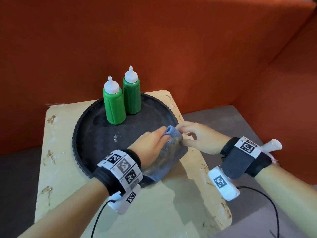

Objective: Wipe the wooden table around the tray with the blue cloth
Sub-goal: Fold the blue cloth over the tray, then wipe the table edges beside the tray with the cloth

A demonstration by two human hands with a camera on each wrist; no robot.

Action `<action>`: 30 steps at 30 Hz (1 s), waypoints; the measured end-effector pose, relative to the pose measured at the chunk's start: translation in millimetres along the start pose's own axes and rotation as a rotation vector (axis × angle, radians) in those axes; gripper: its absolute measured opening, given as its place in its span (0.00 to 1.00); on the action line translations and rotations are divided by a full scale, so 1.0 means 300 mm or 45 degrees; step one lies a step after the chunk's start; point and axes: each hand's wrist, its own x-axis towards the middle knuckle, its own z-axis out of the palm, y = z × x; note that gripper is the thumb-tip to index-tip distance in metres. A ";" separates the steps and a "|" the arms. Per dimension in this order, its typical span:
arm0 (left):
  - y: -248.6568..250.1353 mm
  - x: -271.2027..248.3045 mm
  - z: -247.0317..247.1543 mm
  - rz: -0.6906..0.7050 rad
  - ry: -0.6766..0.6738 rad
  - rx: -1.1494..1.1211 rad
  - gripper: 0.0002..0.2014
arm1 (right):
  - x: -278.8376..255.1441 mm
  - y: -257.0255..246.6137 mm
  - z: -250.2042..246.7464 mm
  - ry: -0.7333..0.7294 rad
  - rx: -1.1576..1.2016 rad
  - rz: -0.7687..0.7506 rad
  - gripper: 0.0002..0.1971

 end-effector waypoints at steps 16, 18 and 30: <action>0.149 0.364 0.381 -0.916 0.536 -0.799 0.20 | -0.238 0.716 -0.201 0.084 0.541 0.287 0.20; 0.140 0.444 0.356 -0.938 0.563 -0.803 0.20 | -0.219 0.728 -0.223 0.107 0.611 0.316 0.19; 0.172 0.757 0.184 -0.844 0.492 -0.255 0.21 | -0.068 0.736 -0.148 0.043 0.708 0.414 0.40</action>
